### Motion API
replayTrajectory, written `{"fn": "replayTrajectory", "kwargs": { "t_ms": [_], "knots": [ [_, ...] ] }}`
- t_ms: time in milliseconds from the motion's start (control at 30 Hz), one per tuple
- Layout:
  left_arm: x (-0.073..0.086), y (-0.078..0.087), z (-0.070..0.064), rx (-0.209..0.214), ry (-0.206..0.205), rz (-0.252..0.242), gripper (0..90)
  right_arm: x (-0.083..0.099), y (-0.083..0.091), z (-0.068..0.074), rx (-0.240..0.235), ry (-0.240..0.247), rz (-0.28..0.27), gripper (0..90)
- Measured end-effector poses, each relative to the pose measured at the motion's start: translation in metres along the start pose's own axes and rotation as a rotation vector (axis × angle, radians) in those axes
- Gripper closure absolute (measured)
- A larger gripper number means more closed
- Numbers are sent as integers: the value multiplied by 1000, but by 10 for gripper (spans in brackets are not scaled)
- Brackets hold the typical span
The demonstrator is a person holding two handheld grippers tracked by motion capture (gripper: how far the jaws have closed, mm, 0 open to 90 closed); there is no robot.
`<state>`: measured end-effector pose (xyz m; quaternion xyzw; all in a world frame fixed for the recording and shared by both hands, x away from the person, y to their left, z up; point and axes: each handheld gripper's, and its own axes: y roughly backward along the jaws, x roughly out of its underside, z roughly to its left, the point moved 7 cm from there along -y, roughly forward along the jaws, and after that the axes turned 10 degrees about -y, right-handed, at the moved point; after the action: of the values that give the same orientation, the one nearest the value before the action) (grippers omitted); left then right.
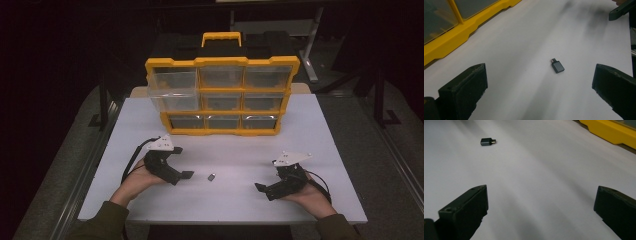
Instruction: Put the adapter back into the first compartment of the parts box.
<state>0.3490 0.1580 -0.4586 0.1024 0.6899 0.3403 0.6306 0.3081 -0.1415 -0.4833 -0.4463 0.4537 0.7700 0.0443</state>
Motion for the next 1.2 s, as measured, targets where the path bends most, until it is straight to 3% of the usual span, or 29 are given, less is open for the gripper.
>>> {"fn": "replayTrajectory", "kwargs": {
  "t_ms": [1200],
  "knots": [
    [-23,-20,-5,14,-7,1,0,0,-1,1,-6,4,5,0]
  ]
}}
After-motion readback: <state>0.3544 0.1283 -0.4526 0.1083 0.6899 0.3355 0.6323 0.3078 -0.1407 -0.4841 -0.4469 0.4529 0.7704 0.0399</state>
